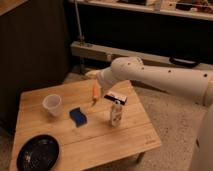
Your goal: Place the white sponge in the ceramic bowl
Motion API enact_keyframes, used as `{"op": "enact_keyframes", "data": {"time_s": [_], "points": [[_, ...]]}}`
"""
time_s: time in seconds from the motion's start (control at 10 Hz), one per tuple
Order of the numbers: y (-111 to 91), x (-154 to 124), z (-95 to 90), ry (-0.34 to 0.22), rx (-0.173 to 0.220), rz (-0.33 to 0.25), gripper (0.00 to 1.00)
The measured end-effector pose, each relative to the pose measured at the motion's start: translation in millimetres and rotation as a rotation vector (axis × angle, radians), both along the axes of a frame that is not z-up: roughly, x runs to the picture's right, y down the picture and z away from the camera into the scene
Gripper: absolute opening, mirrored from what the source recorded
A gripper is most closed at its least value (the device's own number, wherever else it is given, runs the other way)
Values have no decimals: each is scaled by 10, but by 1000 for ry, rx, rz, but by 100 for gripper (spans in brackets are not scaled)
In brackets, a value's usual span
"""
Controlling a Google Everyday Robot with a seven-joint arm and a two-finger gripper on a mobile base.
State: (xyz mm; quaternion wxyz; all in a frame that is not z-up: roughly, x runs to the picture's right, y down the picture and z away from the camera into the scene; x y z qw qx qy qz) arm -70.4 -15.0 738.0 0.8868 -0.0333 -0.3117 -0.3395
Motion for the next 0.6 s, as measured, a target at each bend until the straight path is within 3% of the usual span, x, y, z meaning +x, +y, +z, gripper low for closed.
{"op": "enact_keyframes", "data": {"time_s": [0.1,0.2,0.4,0.6], "points": [[118,-81,-22,-36,-4,-114,80],[207,-178,-39,-101,-33,-196,80],[276,-148,-20,-182,-118,-230,80],[284,-140,30,-157,-148,-206,80]]}}
